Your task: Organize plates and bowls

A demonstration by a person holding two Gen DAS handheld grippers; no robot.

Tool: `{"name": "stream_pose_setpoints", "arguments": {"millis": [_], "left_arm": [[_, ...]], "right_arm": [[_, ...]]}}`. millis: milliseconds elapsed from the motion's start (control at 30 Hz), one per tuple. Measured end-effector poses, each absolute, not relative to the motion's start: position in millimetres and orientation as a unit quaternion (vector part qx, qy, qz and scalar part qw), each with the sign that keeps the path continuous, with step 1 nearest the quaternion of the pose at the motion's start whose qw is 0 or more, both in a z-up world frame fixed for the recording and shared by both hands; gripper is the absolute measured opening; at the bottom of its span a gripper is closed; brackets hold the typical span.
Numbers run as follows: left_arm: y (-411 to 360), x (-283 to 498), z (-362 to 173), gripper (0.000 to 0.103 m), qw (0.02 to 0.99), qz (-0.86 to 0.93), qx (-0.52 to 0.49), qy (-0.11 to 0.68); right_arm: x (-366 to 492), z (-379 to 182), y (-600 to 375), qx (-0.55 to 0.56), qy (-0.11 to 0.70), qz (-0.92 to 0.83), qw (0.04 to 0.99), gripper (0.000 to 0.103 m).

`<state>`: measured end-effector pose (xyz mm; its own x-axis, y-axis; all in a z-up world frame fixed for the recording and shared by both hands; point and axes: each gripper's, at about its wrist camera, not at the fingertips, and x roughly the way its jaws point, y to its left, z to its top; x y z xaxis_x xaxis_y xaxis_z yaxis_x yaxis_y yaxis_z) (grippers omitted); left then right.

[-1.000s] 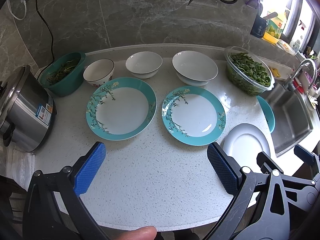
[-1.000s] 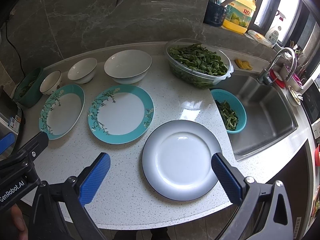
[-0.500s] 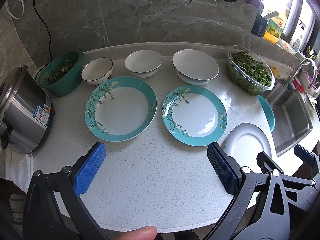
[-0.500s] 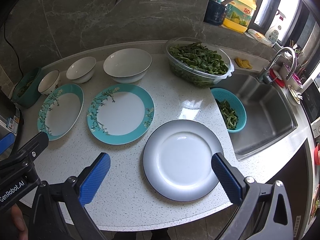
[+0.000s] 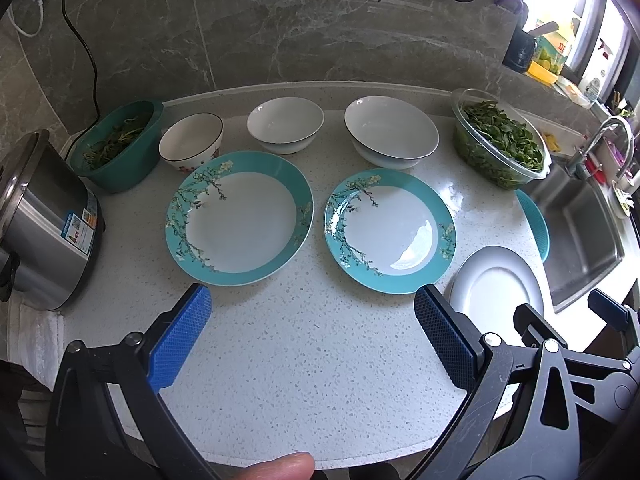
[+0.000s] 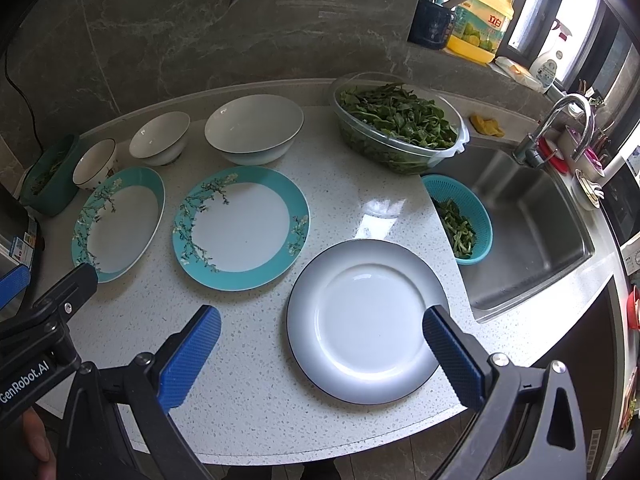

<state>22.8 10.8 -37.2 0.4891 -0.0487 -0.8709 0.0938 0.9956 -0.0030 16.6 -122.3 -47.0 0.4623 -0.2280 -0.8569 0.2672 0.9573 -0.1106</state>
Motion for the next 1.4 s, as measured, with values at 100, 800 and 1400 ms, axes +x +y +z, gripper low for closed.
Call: {"name": "stream_pose_setpoints", "arguments": {"millis": [100,800,1400], "left_arm": [[11,25,-39,0.103,0.862,-0.044,0.022,0.505],[21,30,-54,0.103,0.857,-0.067,0.034,0.510],[55,31,-43,0.103,0.859,-0.065,0.025,0.507]], "right_arm": [[18,-48,-122,0.020,0.499,-0.147,0.854,0.103],[16,-46,-111,0.032,0.495,-0.177,0.850,0.103],[18,-42,-88,0.029,0.491,-0.180,0.852,0.103]]}}
